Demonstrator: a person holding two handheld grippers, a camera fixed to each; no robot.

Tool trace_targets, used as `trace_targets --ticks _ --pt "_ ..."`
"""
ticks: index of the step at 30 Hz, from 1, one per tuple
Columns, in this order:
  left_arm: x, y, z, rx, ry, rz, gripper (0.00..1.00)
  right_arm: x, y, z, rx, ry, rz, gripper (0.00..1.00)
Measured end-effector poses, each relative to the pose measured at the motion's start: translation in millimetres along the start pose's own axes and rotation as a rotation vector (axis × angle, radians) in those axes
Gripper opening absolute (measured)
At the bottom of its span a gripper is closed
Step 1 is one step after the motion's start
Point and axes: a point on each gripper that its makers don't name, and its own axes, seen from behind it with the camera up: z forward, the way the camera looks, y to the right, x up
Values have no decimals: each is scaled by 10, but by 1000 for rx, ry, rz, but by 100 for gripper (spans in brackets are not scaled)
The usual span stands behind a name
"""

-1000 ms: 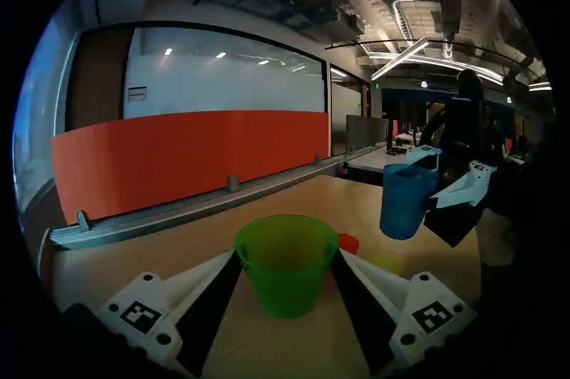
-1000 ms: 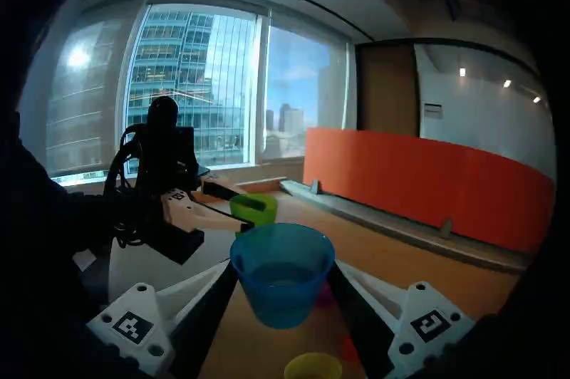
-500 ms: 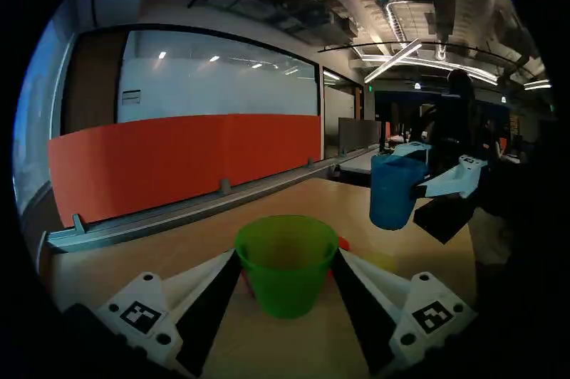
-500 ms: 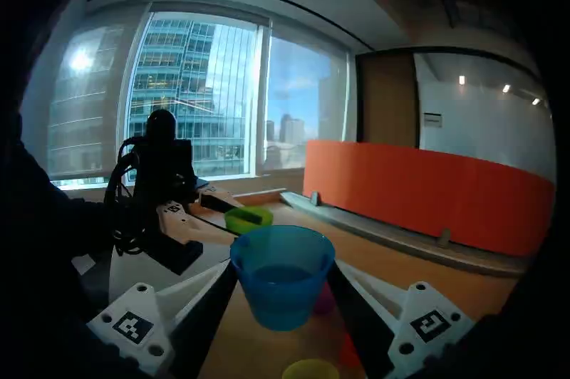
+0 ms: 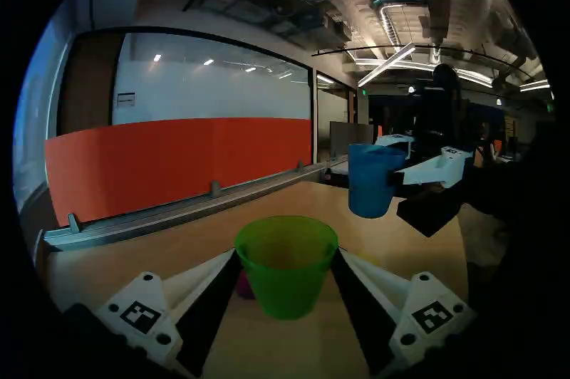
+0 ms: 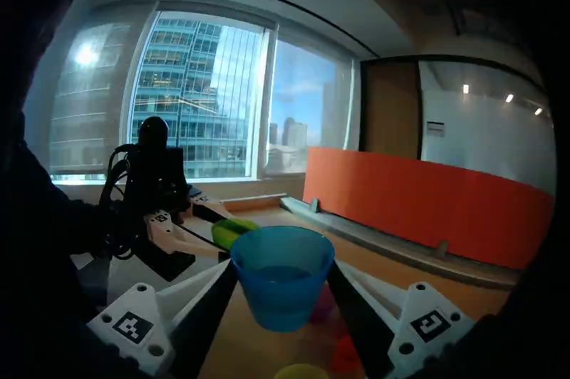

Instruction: Pour water

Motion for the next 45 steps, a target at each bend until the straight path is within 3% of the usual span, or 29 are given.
trace_targets --ticks 6,17,45 --pt "11 120 -28 -20 10 -1 86 38 20 -3 -1 4 -8 89" --pt "-37 213 -36 -31 9 -7 86 202 77 -11 -7 14 -53 89" --pt "-29 674 39 -104 29 12 86 523 190 -1 -25 23 -255 89"
